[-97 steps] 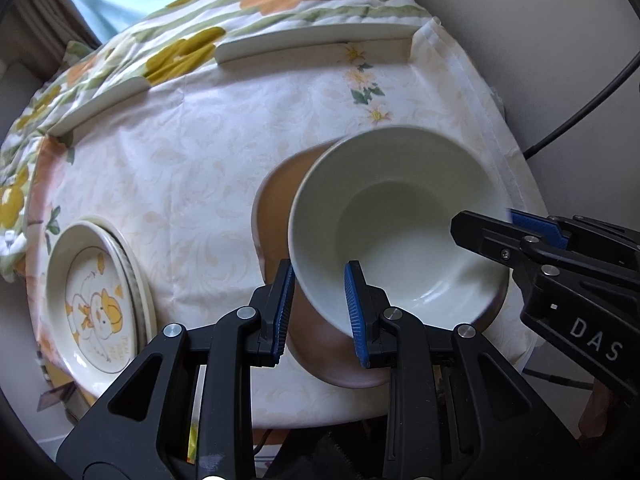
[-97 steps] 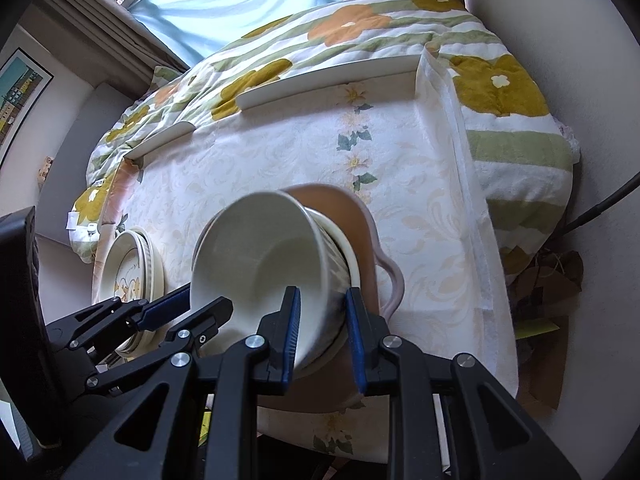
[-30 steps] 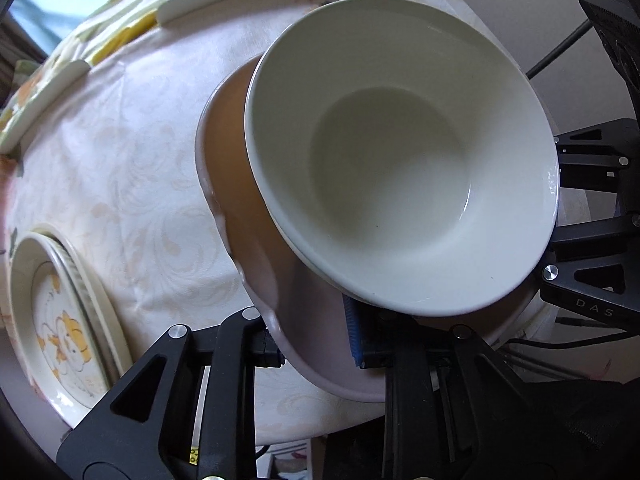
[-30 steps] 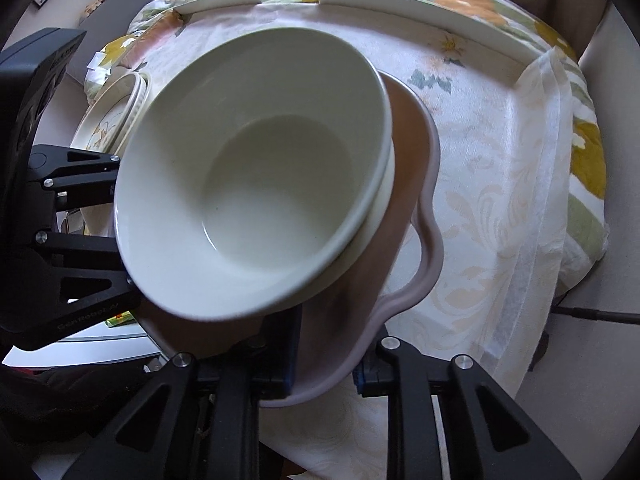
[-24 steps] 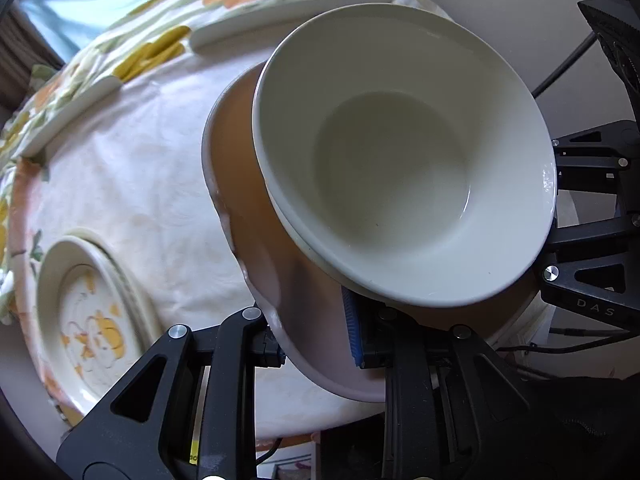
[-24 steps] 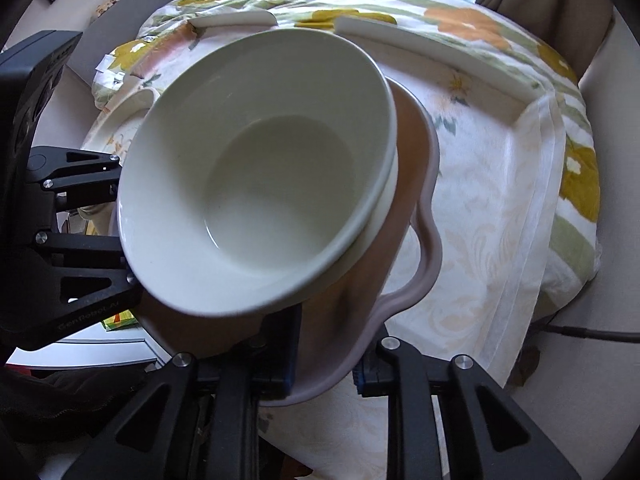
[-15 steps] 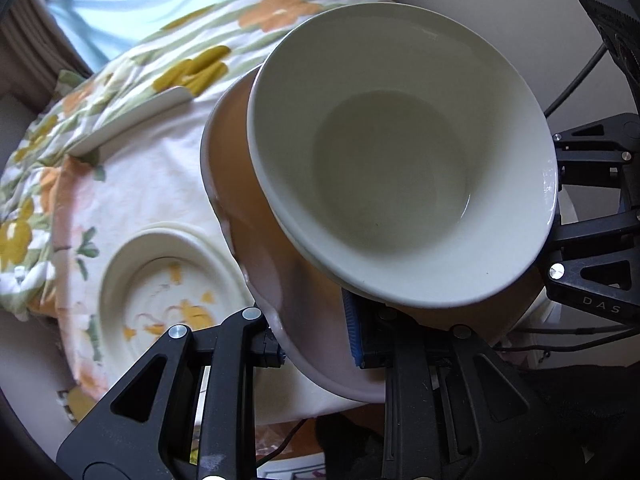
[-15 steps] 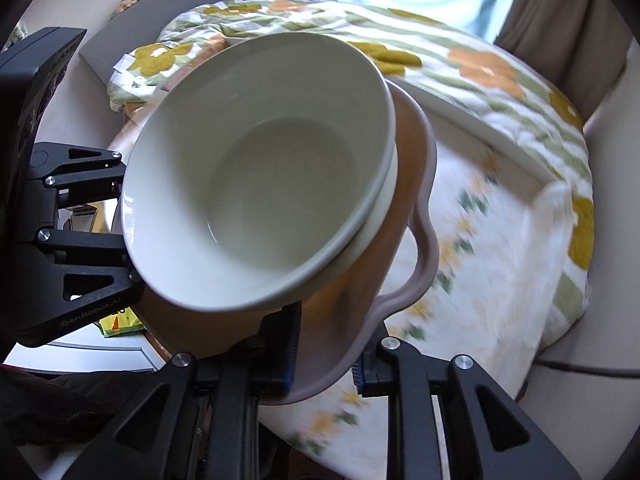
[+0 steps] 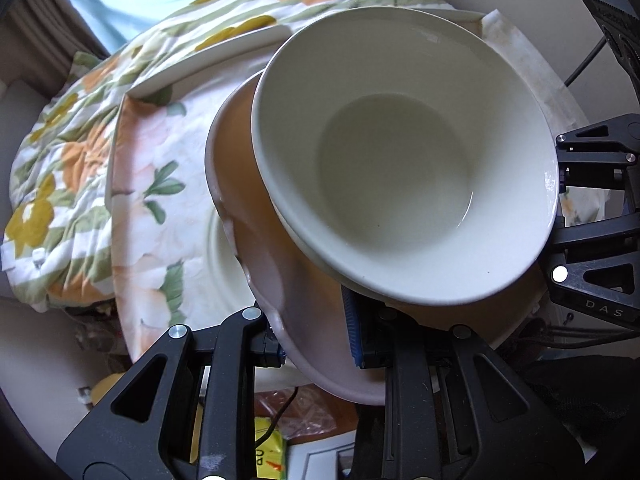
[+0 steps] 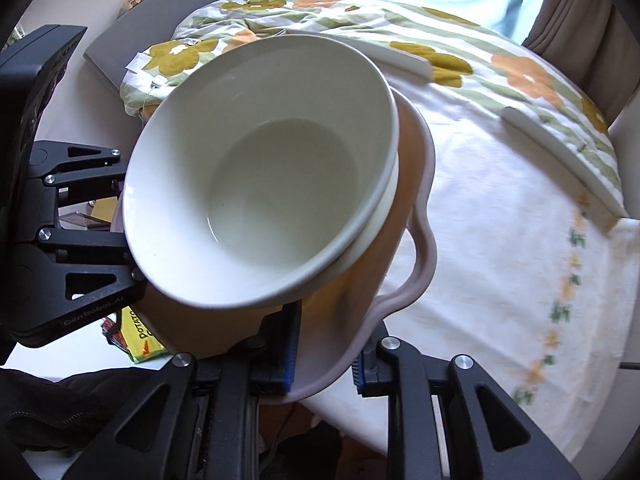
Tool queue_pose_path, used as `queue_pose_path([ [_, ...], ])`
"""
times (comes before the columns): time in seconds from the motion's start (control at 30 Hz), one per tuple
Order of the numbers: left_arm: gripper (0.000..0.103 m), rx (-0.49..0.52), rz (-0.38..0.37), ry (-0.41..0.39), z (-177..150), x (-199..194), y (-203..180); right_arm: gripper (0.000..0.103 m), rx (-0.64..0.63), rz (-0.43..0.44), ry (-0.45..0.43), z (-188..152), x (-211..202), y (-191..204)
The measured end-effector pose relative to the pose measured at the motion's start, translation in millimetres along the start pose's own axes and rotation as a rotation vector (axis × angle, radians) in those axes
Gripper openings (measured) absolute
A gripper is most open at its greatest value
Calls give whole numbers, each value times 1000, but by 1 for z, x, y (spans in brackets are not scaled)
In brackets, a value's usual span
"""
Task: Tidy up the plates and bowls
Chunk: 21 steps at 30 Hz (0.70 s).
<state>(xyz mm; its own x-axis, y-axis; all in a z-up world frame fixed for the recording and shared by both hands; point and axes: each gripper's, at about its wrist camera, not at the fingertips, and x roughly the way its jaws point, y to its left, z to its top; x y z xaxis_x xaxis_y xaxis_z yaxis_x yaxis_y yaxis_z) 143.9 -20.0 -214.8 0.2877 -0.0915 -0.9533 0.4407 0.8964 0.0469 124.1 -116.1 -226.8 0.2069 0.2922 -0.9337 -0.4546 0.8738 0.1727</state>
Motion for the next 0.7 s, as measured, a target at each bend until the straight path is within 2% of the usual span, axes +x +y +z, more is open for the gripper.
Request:
queue_pose_path([
  [0.27, 19, 23, -33, 27, -10, 26, 45, 19, 35, -8, 27, 12, 27, 27],
  [0.7, 19, 50, -85, 46, -3, 57, 57, 20, 88, -58, 53, 19, 46, 28],
])
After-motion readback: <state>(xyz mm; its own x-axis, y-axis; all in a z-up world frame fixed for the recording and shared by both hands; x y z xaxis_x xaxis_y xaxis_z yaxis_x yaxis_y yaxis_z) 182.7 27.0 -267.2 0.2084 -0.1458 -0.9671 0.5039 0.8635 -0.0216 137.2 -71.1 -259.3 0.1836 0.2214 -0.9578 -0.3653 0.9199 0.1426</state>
